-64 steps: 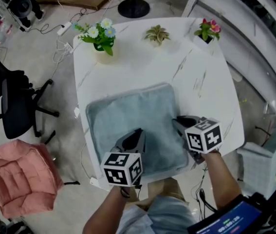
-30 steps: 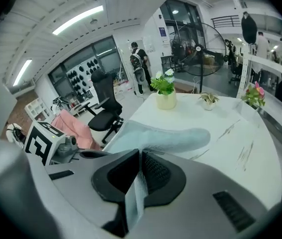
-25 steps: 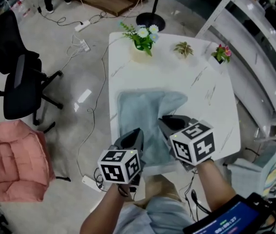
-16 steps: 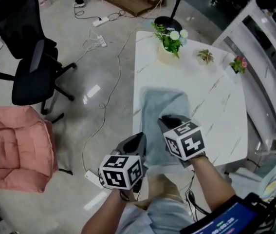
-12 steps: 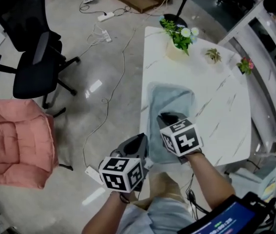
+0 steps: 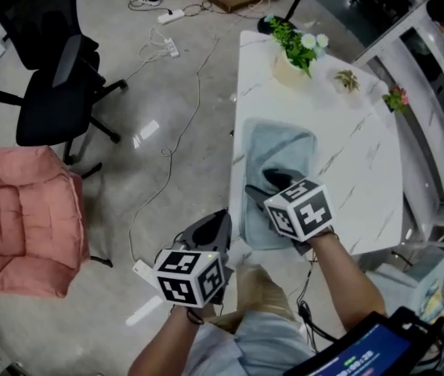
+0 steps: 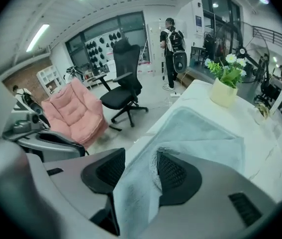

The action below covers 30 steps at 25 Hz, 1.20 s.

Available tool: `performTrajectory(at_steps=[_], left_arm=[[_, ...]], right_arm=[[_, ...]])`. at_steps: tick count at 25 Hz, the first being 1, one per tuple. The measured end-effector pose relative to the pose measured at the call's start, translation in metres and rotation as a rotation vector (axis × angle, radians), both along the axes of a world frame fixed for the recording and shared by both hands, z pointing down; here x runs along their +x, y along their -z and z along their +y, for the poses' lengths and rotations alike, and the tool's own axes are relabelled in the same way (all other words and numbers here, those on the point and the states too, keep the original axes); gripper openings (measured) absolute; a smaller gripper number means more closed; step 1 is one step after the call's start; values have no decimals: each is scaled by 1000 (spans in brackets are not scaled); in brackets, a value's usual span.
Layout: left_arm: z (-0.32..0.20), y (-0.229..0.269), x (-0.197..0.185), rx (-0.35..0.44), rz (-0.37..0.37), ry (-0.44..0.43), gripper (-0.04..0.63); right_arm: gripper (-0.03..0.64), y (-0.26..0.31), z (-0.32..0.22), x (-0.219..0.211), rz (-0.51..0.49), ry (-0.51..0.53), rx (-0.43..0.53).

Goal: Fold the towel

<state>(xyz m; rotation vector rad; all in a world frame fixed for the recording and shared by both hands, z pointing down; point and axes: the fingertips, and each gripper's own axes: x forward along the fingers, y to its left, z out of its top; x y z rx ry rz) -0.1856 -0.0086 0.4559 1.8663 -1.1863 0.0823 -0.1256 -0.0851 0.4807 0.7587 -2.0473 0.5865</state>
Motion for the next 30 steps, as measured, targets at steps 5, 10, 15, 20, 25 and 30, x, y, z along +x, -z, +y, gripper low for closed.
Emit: performTrajectory(at_steps=[5, 10, 15, 20, 25, 30], left_arm=[[3, 17, 10, 34, -10, 5, 9], [6, 30, 35, 49, -30, 42, 9], [0, 26, 58, 34, -64, 94, 9], [-12, 19, 73, 28, -101, 156, 9], [-12, 16, 81, 22, -124, 212, 9], [3, 18, 74, 26, -134, 232, 9]], right_arm=[[221, 69, 15, 15, -188, -23, 29], [219, 117, 8, 78, -280, -45, 95], [207, 91, 10, 157, -315, -170, 34], [184, 58, 27, 199, -392, -212, -35], [69, 26, 39, 213, -407, -236, -105], [29, 19, 36, 187, -348, -136, -44]])
